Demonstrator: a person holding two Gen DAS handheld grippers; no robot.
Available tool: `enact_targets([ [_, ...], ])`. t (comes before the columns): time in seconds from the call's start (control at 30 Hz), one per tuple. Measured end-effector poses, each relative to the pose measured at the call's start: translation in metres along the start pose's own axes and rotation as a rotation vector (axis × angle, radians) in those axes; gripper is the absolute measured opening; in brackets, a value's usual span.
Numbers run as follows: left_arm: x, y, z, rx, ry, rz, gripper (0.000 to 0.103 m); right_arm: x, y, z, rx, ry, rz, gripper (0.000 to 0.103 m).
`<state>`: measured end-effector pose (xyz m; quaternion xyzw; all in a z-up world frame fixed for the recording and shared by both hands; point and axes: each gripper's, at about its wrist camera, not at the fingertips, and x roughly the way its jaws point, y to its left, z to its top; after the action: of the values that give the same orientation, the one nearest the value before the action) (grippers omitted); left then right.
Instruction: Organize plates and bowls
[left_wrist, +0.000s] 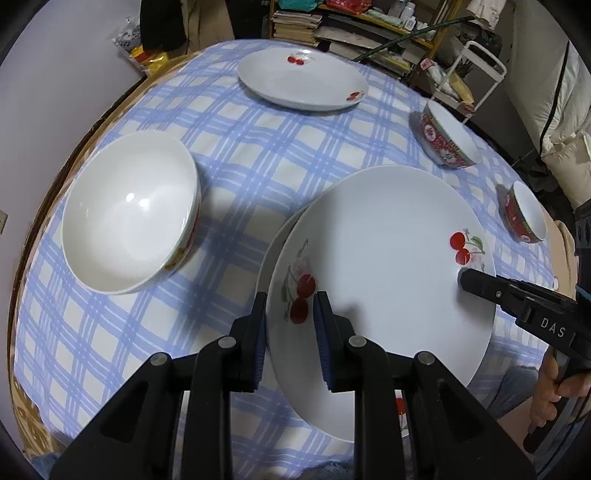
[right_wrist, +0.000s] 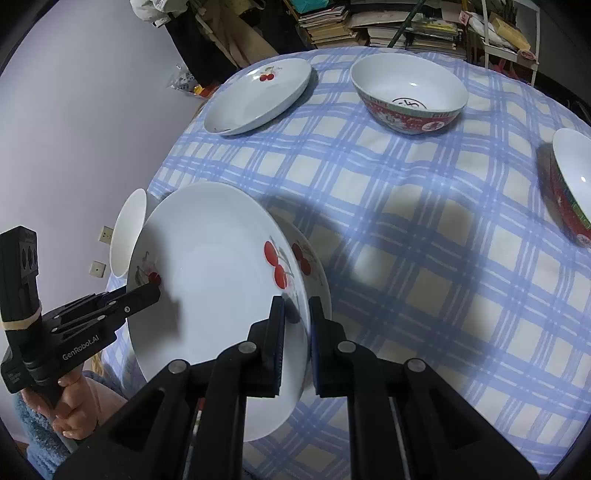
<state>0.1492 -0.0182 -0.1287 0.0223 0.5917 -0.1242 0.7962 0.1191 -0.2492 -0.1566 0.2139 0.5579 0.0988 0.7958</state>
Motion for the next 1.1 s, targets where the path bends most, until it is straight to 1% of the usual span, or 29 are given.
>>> enact_targets([
  [0.17,0.009,0.004,-0.001,-0.015,0.017,0.002,0.023,0.006,0.003,-0.004,-0.016,0.003,-0.015,0.014],
  [0.33,0.015,0.004,0.000,-0.008,0.026,0.014,0.023,0.010,0.003,-0.006,-0.013,0.007,-0.018,0.013],
  [0.5,0.023,0.004,0.000,-0.006,0.043,0.016,0.024,0.012,0.005,-0.005,-0.024,0.003,-0.043,0.013],
  [0.67,0.027,0.007,0.000,-0.006,0.044,0.026,0.024,0.017,0.004,-0.006,-0.025,0.008,-0.040,0.013],
  [0.73,0.030,0.007,0.001,0.002,0.046,0.051,0.023,0.019,0.005,-0.007,-0.043,0.011,-0.042,0.012],
  [0.77,0.032,0.007,0.001,0.004,0.051,0.059,0.023,0.021,0.006,-0.007,-0.049,0.012,-0.042,0.010],
  [0.83,0.035,0.008,0.001,0.000,0.052,0.062,0.022,0.022,0.006,-0.008,-0.064,0.007,-0.066,0.008],
  [0.9,0.035,0.007,0.001,0.004,0.046,0.072,0.022,0.020,0.004,-0.007,-0.061,0.003,-0.053,0.008],
  [1.1,0.043,0.008,-0.001,-0.017,0.068,0.072,0.022,0.019,0.001,-0.008,-0.053,-0.014,-0.048,0.008],
])
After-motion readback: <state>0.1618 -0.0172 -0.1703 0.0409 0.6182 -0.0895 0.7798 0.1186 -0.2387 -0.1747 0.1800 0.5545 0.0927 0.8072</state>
